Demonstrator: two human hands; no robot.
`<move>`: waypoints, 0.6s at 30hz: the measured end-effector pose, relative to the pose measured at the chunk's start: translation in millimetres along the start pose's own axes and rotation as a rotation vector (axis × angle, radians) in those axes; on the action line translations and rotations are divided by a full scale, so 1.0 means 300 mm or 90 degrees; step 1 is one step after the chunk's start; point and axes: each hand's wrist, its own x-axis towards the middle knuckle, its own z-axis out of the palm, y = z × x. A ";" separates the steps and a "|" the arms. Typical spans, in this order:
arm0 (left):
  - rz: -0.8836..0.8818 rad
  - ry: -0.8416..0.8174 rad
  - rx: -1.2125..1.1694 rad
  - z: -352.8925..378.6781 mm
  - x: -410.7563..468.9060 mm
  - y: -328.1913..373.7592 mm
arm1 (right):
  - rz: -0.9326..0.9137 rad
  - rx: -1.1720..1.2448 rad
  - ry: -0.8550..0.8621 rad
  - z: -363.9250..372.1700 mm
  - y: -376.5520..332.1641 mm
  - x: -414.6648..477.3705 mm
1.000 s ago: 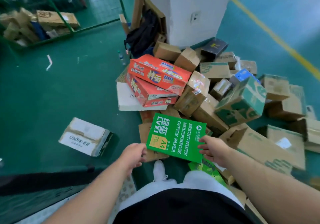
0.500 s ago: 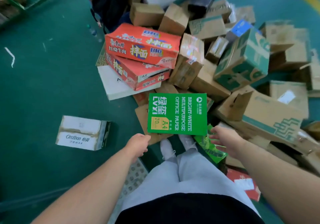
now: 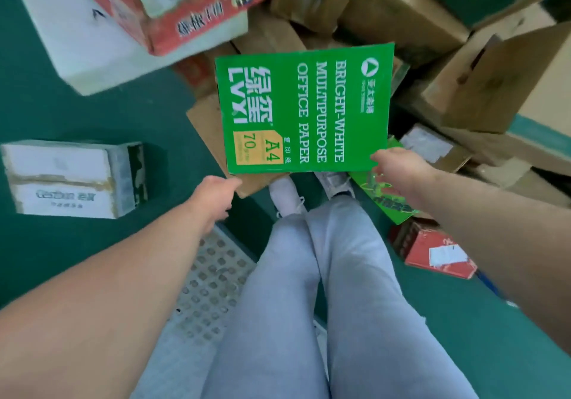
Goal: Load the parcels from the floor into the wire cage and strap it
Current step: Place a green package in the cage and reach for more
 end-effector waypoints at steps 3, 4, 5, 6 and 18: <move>0.010 0.014 -0.023 0.060 0.180 0.066 | -0.019 -0.047 0.064 0.014 -0.011 0.189; 0.011 0.021 -0.034 0.080 0.246 0.081 | -0.023 -0.064 0.088 0.020 -0.008 0.257; 0.013 0.025 -0.042 0.090 0.283 0.096 | -0.027 -0.069 0.106 0.021 -0.008 0.300; 0.010 0.025 -0.046 0.098 0.327 0.108 | -0.020 -0.073 0.113 0.022 0.001 0.352; -0.013 -0.013 -0.153 0.145 0.467 0.111 | 0.056 -0.064 0.026 0.016 0.034 0.517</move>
